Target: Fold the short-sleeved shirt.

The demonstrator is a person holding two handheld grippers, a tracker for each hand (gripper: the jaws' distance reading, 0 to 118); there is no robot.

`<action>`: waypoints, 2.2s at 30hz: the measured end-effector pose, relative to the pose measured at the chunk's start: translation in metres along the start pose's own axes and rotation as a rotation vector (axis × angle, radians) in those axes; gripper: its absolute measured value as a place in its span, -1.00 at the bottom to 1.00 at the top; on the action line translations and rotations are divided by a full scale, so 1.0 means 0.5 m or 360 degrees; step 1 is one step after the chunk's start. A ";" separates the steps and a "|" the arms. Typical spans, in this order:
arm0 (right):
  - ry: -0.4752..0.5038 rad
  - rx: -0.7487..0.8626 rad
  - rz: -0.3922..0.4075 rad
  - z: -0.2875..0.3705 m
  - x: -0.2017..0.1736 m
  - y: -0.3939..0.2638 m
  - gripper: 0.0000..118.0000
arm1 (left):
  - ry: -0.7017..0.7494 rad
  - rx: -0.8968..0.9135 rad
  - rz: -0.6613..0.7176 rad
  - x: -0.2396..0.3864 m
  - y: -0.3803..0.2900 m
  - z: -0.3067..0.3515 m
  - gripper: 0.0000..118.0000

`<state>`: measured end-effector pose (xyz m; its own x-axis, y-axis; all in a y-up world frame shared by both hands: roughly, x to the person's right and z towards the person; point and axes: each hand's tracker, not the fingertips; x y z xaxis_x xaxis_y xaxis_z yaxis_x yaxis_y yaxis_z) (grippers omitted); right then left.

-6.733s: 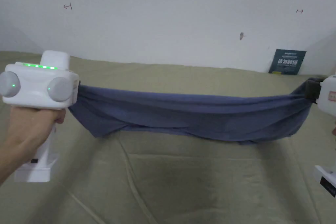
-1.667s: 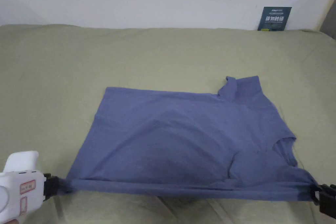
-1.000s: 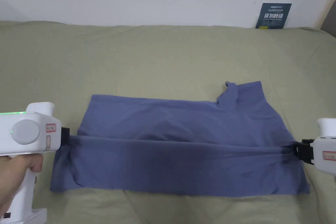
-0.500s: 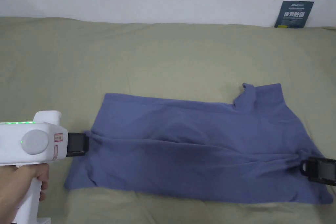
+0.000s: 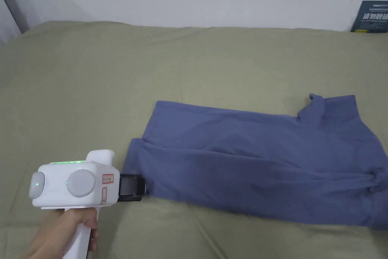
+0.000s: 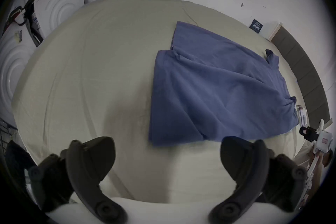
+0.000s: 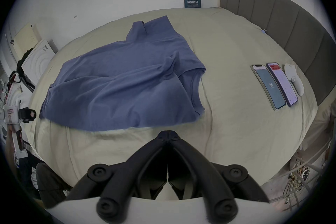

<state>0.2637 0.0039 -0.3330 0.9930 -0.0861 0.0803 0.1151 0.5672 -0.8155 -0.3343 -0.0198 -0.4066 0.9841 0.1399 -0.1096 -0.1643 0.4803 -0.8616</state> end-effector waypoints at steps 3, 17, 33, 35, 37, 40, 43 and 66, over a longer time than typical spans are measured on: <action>-0.0020 -0.0009 0.0010 -0.006 0.003 0.010 -1.00 | 0.0033 -0.0054 -0.0021 0.017 0.043 -0.020 0.93; 0.0031 -0.0040 -0.0027 -0.090 0.024 0.063 0.95 | 0.0101 -0.0011 -0.0123 0.054 0.031 0.020 -0.88; 0.0072 -0.0007 -0.0073 -0.026 0.012 0.062 -0.85 | 0.0140 -0.0044 -0.0083 0.032 0.030 0.060 -0.90; 0.0066 -0.0001 -0.0056 0.003 -0.002 0.054 -0.85 | 0.0146 -0.0019 -0.0077 0.034 0.016 0.084 -0.90; 0.0076 0.0004 -0.0035 0.025 -0.004 0.037 -0.85 | 0.0164 -0.0020 -0.0077 0.032 0.001 0.102 -0.90; 0.0101 -0.0016 -0.0043 0.048 0.013 0.015 -0.85 | 0.0144 -0.0014 -0.0049 0.018 -0.034 0.136 -0.90; 0.0118 -0.0030 -0.0012 0.075 0.021 -0.032 -0.85 | 0.0150 -0.0020 -0.0065 0.003 -0.093 0.157 -0.90; 0.0117 0.0134 -0.0178 0.163 0.052 -0.058 0.89 | 0.0073 0.0270 0.0021 0.001 -0.126 0.248 0.62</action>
<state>0.2882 0.0520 -0.2605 0.9697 -0.2106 0.1234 0.2298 0.6172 -0.7525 -0.3318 0.0575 -0.2911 0.9831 0.1095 -0.1464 -0.1827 0.6183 -0.7644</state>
